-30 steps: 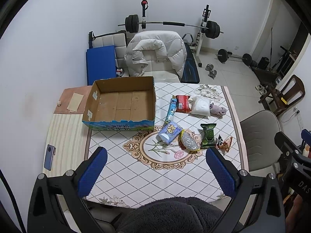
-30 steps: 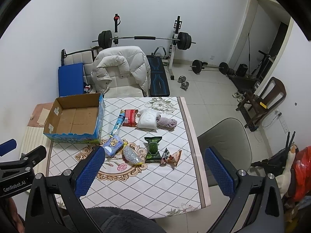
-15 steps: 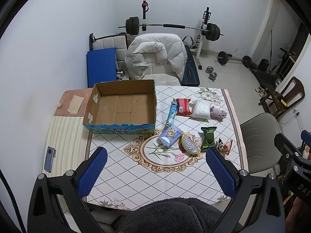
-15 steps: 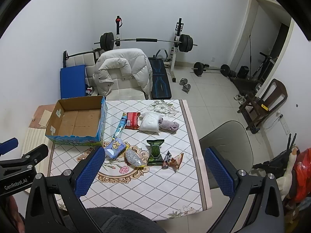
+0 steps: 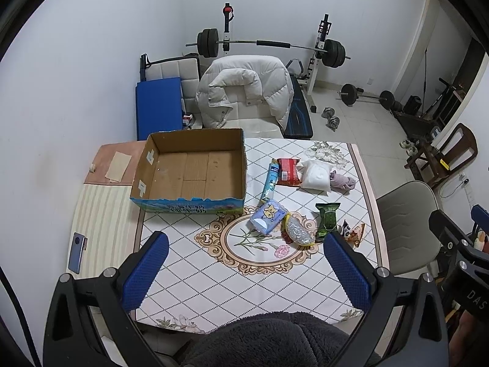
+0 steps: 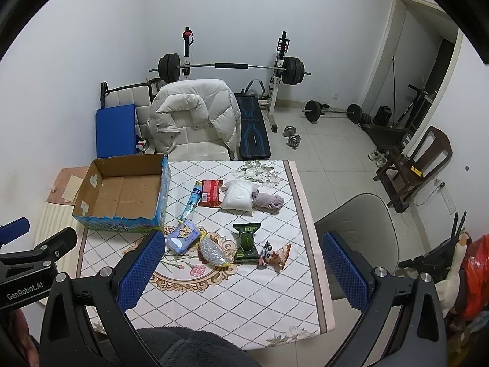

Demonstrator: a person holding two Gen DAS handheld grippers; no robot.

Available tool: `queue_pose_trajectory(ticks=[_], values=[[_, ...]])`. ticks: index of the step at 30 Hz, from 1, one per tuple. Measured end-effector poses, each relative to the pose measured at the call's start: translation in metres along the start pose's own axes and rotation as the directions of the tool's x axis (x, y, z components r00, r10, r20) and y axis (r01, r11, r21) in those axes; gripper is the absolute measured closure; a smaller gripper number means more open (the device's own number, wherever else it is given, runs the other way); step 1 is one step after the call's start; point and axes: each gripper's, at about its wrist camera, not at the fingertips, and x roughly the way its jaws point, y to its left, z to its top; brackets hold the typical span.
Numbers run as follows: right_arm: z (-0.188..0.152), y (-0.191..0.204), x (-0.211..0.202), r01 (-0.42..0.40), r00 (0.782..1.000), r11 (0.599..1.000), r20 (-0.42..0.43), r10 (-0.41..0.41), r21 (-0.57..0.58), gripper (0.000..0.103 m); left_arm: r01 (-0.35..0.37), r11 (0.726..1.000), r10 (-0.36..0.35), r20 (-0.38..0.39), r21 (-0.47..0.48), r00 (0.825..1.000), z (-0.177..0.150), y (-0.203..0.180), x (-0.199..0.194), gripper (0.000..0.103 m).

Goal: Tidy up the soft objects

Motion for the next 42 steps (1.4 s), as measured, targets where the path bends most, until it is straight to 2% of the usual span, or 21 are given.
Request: queue_pose_trajectory(ticks=[13, 18, 23, 25, 27, 29, 31, 34, 36, 38, 41, 42], values=[[0.002, 0.009, -0.002, -0.013, 1.000, 1.000, 0.002, 0.013, 0.007, 0.000, 0.002, 1.000, -0.002, 0.006, -0.003, 1.000, 0.002, 0.006, -0.002, 0.000], [0.001, 0.007, 0.002, -0.023, 1.000, 0.999, -0.010, 0.023, 0.028, 0.000, 0.012, 1.000, -0.012, -0.014, -0.005, 1.000, 0.002, 0.012, 0.003, 0.000], [0.000, -0.014, 0.025, -0.027, 0.999, 0.997, -0.042, 0.030, 0.073, 0.000, 0.053, 0.997, -0.058, -0.080, -0.052, 0.995, 0.010, 0.013, 0.043, 0.000], [0.001, -0.026, 0.057, -0.037, 0.993, 0.995, -0.106, 0.046, 0.087, 0.000, 0.054, 0.997, -0.060, -0.117, -0.058, 0.991, 0.009, 0.009, 0.071, 0.000], [-0.001, -0.034, 0.105, -0.058, 0.978, 0.993, -0.196, 0.076, 0.099, 0.000, 0.009, 1.000, -0.012, -0.133, -0.022, 0.991, 0.009, 0.001, 0.111, 0.000], [-0.006, -0.040, 0.154, -0.084, 0.954, 0.991, -0.277, 0.111, 0.106, 0.000, -0.011, 0.996, 0.024, -0.164, 0.084, 0.986, 0.011, -0.013, 0.160, 0.000], [-0.016, -0.046, 0.218, -0.101, 0.916, 0.987, -0.374, 0.142, 0.126, 0.000, -0.029, 0.984, 0.066, -0.212, 0.173, 0.975, 0.010, -0.024, 0.207, 0.000], [-0.035, -0.050, 0.314, -0.105, 0.848, 0.984, -0.503, 0.164, 0.144, 0.000, 0.010, 0.957, 0.087, -0.320, 0.291, 0.943, 0.006, -0.046, 0.282, 0.002], [-0.048, -0.051, 0.357, -0.109, 0.810, 0.982, -0.558, 0.179, 0.156, 0.004, 0.021, 0.923, 0.132, -0.368, 0.384, 0.920, 0.000, -0.063, 0.325, 0.008], [-0.058, -0.052, 0.399, -0.142, 0.764, 0.974, -0.606, 0.223, 0.179, 0.004, 0.040, 0.878, 0.183, -0.412, 0.477, 0.893, -0.004, -0.082, 0.363, 0.009], [-0.065, -0.046, 0.430, -0.161, 0.726, 0.969, -0.642, 0.246, 0.188, 0.005, 0.081, 0.809, 0.238, -0.450, 0.582, 0.861, -0.009, -0.110, 0.401, 0.009], [-0.067, -0.044, 0.440, -0.169, 0.716, 0.967, -0.651, 0.252, 0.189, 0.005, 0.088, 0.779, 0.271, -0.461, 0.620, 0.845, -0.011, -0.118, 0.416, 0.009]])
